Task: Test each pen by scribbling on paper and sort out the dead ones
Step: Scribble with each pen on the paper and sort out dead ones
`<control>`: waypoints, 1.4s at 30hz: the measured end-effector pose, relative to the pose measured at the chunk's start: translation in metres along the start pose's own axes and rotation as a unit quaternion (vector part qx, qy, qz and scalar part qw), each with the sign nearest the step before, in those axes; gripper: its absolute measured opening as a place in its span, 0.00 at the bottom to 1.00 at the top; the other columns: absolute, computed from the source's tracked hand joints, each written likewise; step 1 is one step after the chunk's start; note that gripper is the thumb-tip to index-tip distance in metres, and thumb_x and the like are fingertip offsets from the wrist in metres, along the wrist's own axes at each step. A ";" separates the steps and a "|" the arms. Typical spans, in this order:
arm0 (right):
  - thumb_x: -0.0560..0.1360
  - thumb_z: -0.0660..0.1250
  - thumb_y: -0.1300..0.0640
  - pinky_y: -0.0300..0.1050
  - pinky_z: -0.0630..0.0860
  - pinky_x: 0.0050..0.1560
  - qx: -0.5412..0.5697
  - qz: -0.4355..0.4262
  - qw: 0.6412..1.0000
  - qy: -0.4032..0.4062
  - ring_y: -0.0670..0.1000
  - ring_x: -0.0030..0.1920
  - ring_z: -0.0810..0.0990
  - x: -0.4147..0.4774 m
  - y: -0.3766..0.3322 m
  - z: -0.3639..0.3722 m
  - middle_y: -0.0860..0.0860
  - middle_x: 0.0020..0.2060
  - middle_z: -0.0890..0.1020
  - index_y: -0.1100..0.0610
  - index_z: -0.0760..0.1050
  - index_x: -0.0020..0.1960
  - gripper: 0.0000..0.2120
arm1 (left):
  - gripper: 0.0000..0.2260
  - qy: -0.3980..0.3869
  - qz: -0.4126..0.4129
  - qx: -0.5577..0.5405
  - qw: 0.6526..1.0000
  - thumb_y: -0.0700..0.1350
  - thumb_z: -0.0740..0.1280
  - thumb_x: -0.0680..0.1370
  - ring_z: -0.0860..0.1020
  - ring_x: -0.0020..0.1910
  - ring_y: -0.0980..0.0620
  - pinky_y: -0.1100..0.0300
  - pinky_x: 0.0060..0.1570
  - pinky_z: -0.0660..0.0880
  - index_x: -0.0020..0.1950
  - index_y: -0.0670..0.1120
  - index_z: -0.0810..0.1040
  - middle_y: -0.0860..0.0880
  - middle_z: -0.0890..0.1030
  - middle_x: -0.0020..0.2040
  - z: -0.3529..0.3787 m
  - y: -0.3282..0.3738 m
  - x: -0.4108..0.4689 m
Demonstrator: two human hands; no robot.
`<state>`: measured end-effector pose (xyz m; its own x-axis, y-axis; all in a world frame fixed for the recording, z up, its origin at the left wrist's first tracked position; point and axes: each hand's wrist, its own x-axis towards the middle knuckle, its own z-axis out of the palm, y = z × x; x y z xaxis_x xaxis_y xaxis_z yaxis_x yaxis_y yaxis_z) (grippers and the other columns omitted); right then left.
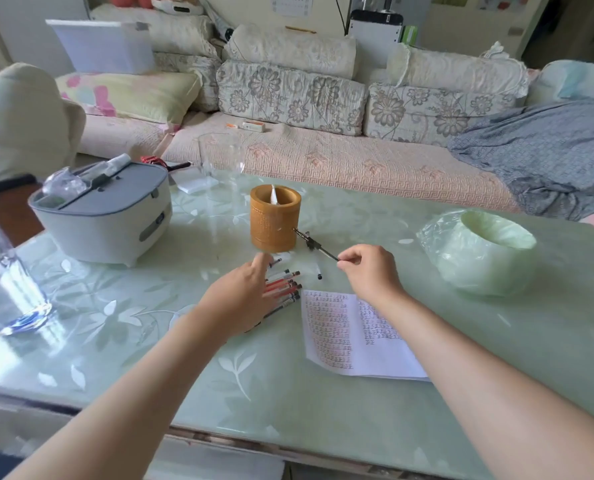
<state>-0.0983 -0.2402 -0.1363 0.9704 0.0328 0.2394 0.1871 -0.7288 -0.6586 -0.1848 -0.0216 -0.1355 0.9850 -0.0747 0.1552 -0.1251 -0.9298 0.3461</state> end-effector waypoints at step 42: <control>0.78 0.66 0.53 0.47 0.66 0.59 -0.246 -0.387 0.875 -0.158 0.51 0.55 0.73 -0.026 -0.052 0.006 0.46 0.50 0.78 0.50 0.77 0.52 0.04 | 0.11 -0.085 0.060 0.017 0.994 0.54 0.70 0.74 0.74 0.47 0.51 0.59 0.45 0.72 0.52 0.51 0.79 0.50 0.77 0.47 -0.018 -0.013 -0.013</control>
<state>-0.1320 -0.1990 -0.1123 0.5915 0.7765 0.2175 0.7928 -0.6092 0.0190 -0.1983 -0.0019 -0.1259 0.9695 -0.2428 0.0341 -0.2416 -0.9219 0.3028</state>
